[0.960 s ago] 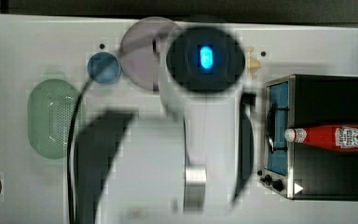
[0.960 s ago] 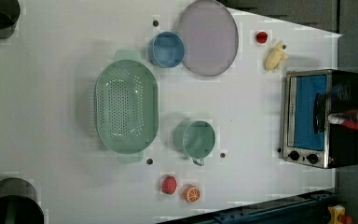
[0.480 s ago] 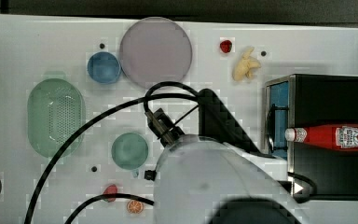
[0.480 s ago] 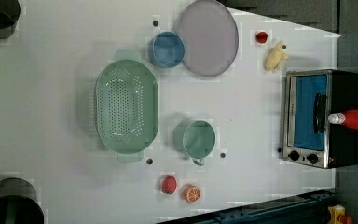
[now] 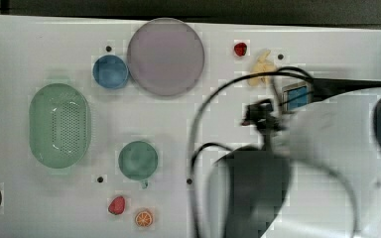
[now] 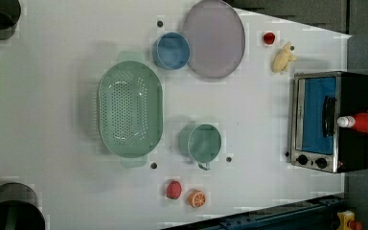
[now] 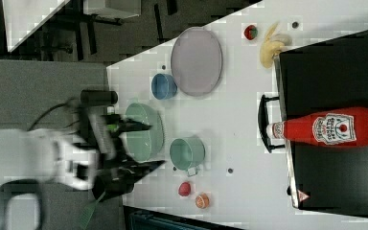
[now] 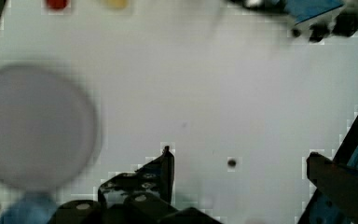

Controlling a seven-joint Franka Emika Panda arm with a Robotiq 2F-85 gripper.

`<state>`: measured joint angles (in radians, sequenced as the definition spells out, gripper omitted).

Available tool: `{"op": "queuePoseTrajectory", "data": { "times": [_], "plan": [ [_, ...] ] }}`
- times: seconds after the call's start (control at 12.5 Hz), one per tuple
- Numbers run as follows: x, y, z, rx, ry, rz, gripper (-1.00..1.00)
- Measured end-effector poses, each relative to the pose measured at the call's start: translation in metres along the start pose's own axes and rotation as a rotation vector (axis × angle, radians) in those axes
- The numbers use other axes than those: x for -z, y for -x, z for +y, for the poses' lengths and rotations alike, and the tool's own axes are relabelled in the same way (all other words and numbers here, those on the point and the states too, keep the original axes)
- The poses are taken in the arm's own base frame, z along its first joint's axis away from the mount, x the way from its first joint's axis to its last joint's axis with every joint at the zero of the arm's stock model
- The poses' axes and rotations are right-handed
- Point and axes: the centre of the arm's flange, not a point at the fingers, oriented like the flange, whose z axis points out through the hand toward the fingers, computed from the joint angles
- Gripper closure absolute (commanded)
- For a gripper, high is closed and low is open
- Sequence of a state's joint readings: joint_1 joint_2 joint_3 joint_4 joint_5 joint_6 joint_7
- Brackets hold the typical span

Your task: Pick Ketchup from oven and place it on table.

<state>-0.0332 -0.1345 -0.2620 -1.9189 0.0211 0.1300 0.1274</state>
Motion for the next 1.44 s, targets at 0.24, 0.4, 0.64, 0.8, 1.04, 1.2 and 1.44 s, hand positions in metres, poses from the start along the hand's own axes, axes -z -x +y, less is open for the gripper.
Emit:
{"op": "queuePoseTrajectory", "data": {
  "times": [0.24,0.4,0.64,0.8,1.04,1.2,1.44],
  "plan": [
    [-0.044,-0.094,0.047,-0.202,0.016,-0.008,-1.0],
    [-0.03,-0.144,0.076,-0.312,-0.149,0.107,-1.0],
    [-0.018,-0.192,0.108,-0.402,-0.21,0.234,-1.0],
    [-0.06,-0.214,0.112,-0.438,-0.113,0.211,-1.0],
    [-0.11,-0.223,0.1,-0.439,-0.027,0.193,-1.0],
    [-0.108,-0.221,0.09,-0.406,-0.032,0.211,-1.0],
    [-0.104,-0.244,0.094,-0.436,-0.098,0.231,-1.0]
  ]
}}
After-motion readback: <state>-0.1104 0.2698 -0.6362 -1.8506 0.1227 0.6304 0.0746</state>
